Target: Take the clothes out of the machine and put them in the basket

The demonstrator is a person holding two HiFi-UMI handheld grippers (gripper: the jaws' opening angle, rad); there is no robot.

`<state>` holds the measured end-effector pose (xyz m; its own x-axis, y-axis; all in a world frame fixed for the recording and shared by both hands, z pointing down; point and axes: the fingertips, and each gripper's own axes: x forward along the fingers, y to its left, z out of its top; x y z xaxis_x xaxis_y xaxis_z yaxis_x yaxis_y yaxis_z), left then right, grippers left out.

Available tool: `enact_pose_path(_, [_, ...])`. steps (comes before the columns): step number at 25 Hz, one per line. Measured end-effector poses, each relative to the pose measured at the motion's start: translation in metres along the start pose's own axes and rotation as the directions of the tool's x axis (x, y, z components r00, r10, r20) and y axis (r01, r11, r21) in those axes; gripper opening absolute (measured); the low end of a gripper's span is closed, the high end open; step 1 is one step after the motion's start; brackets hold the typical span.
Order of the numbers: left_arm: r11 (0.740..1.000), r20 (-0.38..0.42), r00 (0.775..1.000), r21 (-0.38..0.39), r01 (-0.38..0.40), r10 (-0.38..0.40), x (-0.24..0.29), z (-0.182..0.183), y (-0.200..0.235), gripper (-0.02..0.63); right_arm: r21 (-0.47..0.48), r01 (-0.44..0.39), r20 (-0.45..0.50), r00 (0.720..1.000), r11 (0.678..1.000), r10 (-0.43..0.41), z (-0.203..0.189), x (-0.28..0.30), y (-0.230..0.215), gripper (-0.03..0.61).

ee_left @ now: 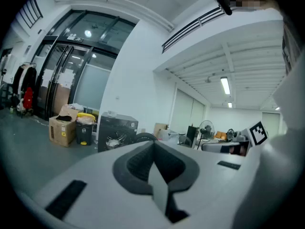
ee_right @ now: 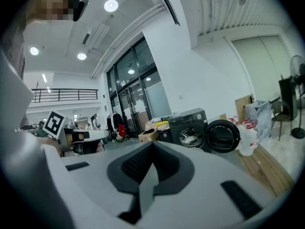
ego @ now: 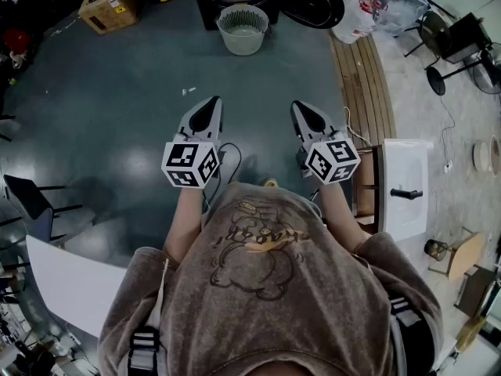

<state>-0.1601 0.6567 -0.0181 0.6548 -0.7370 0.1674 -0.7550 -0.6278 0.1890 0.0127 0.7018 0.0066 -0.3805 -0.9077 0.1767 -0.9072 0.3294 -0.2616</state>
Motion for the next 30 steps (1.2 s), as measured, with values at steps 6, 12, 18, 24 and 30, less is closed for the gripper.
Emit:
enact_pose_path(6, [1.000, -0.009, 1.000, 0.008, 0.021, -0.021, 0.000, -0.001, 0.012, 0.003, 0.022, 0.033, 0.006, 0.999, 0.999, -0.034, -0.003, 0.013, 0.003, -0.005])
enact_pose_path(12, [0.997, -0.017, 0.998, 0.050, 0.058, -0.058, -0.002, 0.000, 0.042, 0.003, 0.008, 0.041, -0.002, 0.999, 0.999, -0.041, -0.013, 0.033, 0.021, -0.003])
enact_pose_path(18, [0.996, -0.012, 0.997, 0.043, 0.076, -0.076, 0.022, 0.012, 0.065, 0.003, 0.023, 0.062, 0.004, 0.998, 0.998, -0.062, -0.005, 0.060, 0.016, -0.003])
enact_pose_path(24, [0.995, -0.014, 0.996, 0.047, 0.085, -0.085, 0.067, 0.013, 0.091, 0.003, 0.030, 0.049, 0.012, 0.999, 0.998, -0.049, 0.002, 0.106, -0.006, -0.003])
enact_pose_path(30, [0.997, -0.017, 0.998, 0.037, 0.068, -0.067, 0.134, 0.019, 0.118, 0.003, 0.016, 0.031, -0.008, 1.000, 0.999, -0.031, 0.013, 0.164, -0.050, -0.003])
